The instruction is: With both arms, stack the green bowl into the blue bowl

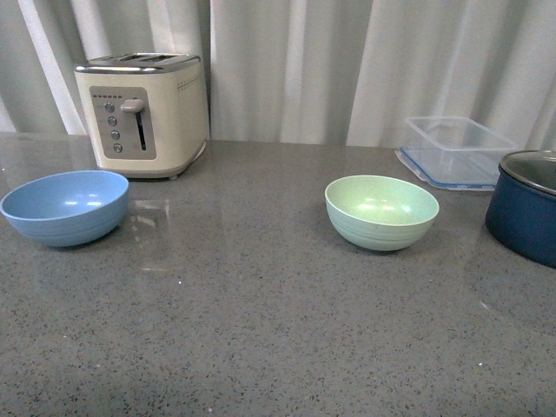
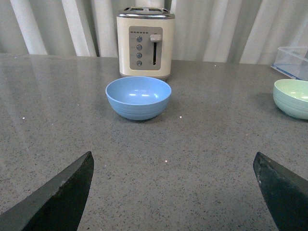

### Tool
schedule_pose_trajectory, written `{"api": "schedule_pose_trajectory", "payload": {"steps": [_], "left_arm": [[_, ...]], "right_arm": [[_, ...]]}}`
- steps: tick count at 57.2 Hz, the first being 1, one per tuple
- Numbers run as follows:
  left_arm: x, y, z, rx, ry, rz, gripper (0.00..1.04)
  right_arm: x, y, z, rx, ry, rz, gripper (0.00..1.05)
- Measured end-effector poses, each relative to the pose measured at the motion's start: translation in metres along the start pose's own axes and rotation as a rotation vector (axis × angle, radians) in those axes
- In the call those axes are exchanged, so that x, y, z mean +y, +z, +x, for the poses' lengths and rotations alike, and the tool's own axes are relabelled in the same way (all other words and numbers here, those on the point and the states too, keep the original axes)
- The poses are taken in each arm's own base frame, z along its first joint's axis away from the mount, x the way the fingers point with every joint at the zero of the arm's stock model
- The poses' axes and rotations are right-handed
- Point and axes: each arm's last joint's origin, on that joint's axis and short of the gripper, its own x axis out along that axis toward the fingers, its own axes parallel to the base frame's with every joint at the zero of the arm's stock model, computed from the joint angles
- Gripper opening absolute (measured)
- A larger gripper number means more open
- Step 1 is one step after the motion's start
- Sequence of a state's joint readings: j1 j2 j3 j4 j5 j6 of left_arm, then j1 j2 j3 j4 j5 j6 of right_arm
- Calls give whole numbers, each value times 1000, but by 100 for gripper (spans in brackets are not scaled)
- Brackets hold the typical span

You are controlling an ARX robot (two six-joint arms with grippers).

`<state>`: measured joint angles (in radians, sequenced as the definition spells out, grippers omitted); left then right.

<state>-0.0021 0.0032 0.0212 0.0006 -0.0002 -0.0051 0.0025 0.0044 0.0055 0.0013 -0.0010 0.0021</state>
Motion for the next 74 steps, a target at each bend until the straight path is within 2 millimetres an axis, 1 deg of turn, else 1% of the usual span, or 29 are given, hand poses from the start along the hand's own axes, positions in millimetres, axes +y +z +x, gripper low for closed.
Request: {"api": "schedule_pose_trajectory", "payload": {"steps": [48, 50, 55, 58, 63, 68, 70, 74], "left_arm": [[0, 0, 0, 0, 0, 0, 98], [0, 0, 0, 9, 21, 4, 98], [1, -3, 3, 141, 258, 68, 98], [2, -2, 4, 182, 314, 82, 98], [4, 7, 8, 203, 331, 80, 98], [7, 24, 12, 191, 322, 56, 98], [8, 35, 14, 176, 308, 37, 98], [10, 51, 19, 160, 294, 15, 98]], "right_arm": [[0, 0, 0, 0, 0, 0, 95], [0, 0, 0, 0, 0, 0, 95], [0, 0, 0, 0, 0, 0, 95], [0, 0, 0, -1, -1, 0, 95], [0, 0, 0, -1, 0, 0, 95], [0, 0, 0, -1, 1, 0, 95], [0, 0, 0, -1, 0, 0, 95], [0, 0, 0, -1, 0, 0, 95]]}}
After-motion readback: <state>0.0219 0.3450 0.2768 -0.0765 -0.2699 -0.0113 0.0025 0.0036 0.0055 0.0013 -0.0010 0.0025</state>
